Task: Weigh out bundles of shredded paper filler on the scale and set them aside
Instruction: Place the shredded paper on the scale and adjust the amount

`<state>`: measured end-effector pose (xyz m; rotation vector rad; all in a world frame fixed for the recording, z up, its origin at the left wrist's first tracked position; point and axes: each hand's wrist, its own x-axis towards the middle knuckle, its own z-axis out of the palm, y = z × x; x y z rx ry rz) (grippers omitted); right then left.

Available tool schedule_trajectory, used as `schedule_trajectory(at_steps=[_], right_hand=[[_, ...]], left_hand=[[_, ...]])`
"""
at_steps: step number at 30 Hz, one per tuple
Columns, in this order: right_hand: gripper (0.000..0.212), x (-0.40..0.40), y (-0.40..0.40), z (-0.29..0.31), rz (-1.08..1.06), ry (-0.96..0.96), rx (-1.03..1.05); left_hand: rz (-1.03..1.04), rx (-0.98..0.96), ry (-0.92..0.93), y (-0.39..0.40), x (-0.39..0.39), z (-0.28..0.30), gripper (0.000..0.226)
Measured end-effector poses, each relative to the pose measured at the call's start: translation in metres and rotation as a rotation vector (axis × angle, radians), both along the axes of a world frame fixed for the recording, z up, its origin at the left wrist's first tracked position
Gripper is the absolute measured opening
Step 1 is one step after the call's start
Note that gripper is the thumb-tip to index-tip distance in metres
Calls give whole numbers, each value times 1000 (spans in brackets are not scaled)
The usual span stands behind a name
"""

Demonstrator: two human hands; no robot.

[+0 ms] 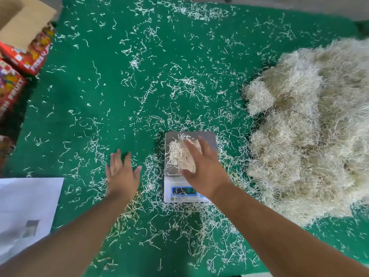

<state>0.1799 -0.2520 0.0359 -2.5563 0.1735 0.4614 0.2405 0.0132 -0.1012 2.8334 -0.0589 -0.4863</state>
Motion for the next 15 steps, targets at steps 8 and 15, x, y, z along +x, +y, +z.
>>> schedule_trajectory(at_steps=[8,15], right_hand=[[87,26,3,-62,11,-96,49],[76,114,19,-67,-14,-240,109]], left_hand=[[-107,104,-153,-9,125,-45,66],[-96,149,-229,-7,140,-59,67]])
